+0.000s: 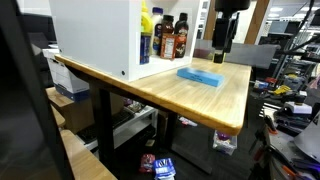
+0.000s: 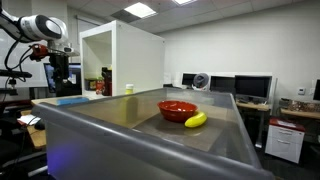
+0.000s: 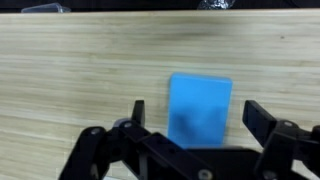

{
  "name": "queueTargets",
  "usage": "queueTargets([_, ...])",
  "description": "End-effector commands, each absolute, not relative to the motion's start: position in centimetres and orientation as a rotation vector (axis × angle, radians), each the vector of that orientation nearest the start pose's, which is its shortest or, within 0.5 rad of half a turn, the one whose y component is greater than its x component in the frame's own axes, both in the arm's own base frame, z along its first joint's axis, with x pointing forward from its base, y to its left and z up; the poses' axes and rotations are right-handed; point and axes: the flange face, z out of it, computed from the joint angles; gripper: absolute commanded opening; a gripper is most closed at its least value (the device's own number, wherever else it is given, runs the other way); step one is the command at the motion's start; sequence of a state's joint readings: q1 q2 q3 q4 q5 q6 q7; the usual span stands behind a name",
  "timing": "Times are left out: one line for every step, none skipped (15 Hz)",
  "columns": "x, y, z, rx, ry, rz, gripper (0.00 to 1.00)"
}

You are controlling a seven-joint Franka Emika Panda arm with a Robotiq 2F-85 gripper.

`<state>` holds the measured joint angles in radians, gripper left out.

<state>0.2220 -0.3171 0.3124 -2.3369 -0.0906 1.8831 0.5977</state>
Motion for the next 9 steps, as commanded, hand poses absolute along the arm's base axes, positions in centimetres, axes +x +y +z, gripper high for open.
queueTargets([37.7, 21.1, 42.5, -3.341, 0.234, 0.115, 1.0])
queueTargets([37.8, 20.8, 42.1, -3.327, 0.253, 0.142, 1.0])
queueTargets([37.8, 20.4, 41.8, -3.32, 0.274, 0.163, 1.0])
queueTargets([37.9, 20.2, 41.4, -3.306, 0.285, 0.188, 1.0])
queueTargets([37.9, 20.0, 41.1, -3.296, 0.286, 0.208, 1.0])
queueTargets([38.0, 19.7, 40.7, -3.283, 0.301, 0.226, 1.0])
queueTargets([38.1, 19.5, 40.4, -3.272, 0.312, 0.242, 1.0])
queueTargets([38.1, 19.4, 40.2, -3.256, 0.322, 0.257, 1.0])
queueTargets([38.2, 19.3, 40.1, -3.246, 0.334, 0.27, 1.0])
